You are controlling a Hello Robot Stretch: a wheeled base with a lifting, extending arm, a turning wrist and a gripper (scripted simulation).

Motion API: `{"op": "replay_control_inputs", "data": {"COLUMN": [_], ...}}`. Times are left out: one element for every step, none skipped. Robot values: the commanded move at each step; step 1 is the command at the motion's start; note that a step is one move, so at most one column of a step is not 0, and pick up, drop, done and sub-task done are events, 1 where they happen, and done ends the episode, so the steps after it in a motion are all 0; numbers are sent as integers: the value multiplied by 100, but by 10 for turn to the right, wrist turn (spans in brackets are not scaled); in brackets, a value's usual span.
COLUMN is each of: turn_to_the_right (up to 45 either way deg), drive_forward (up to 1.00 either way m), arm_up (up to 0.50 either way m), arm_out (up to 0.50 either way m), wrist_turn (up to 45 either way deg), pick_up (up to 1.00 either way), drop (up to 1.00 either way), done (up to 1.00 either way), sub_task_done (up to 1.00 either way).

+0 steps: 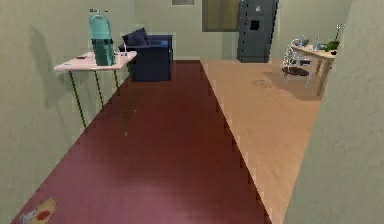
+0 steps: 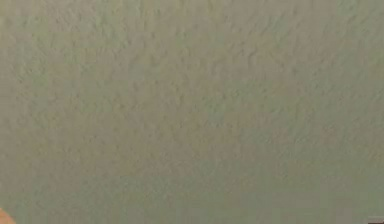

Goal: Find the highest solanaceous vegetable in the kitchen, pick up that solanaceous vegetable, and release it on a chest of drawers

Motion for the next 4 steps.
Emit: {"op": "replay_control_inputs", "data": {"turn_to_the_right": [0,-90,0,450], "drive_forward": [100,0,20,0], "arm_up": [0,0,0,0], "arm_out": [0,0,0,0], "wrist_turn": [0,0,0,0], "pick_up": [0,0,0,0], "drop": [0,0,0,0], "done": [0,0,0,0], "sub_task_done": [0,0,0,0]}}
